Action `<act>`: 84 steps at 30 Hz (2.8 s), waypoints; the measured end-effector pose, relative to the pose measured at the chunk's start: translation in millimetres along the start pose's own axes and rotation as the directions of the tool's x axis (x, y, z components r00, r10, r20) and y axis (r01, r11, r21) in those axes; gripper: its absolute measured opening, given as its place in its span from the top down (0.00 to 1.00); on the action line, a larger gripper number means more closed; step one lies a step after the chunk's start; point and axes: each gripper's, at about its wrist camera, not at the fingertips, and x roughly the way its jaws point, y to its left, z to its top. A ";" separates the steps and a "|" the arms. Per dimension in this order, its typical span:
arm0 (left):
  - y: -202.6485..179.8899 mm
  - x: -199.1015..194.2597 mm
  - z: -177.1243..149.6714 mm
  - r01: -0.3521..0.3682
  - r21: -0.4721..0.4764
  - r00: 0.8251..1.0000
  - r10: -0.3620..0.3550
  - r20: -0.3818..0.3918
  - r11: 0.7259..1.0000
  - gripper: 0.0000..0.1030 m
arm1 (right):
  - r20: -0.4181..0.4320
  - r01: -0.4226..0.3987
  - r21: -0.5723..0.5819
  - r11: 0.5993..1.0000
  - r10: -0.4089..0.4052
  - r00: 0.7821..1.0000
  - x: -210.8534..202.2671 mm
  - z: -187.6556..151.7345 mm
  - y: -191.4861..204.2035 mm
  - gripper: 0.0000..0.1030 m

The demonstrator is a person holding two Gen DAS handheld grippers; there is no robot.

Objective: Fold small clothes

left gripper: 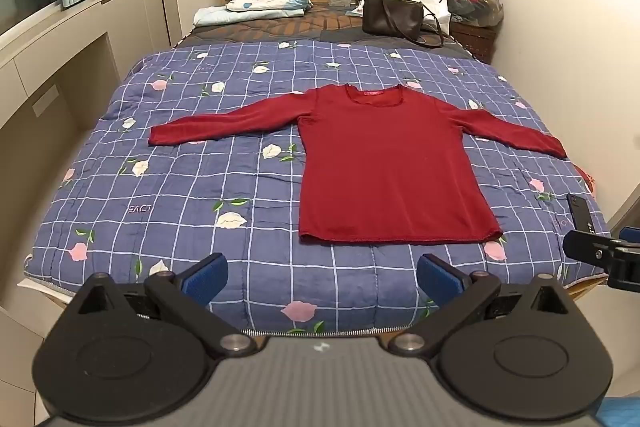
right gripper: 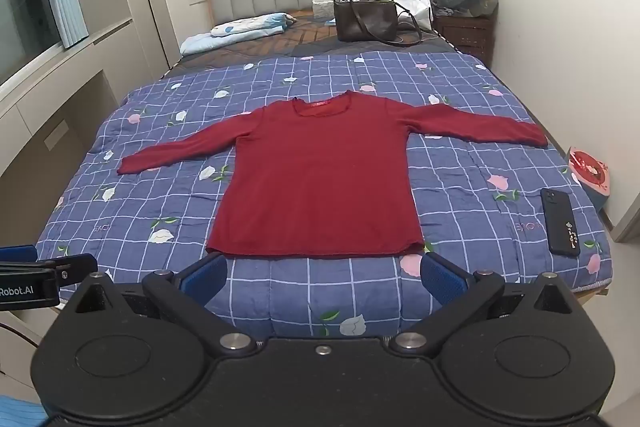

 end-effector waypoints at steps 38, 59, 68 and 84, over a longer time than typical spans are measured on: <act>7.7 5.3 -1.6 0.003 -0.016 1.000 -0.003 -0.015 1.000 0.00 | -0.006 0.003 0.002 1.000 -0.003 1.000 4.2 0.9 1.8 0.00; 8.5 6.8 -1.1 0.003 -0.018 1.000 -0.003 -0.018 1.000 0.00 | -0.007 0.003 0.002 1.000 -0.003 1.000 4.6 1.3 1.1 0.00; 8.3 7.4 -0.9 0.003 -0.017 1.000 -0.003 -0.018 1.000 0.00 | -0.007 0.003 0.002 1.000 -0.003 1.000 4.7 1.3 1.0 0.00; 7.2 8.1 -1.8 0.003 -0.018 1.000 -0.003 -0.020 1.000 0.00 | -0.009 0.003 0.003 1.000 -0.003 1.000 4.6 1.3 0.5 0.00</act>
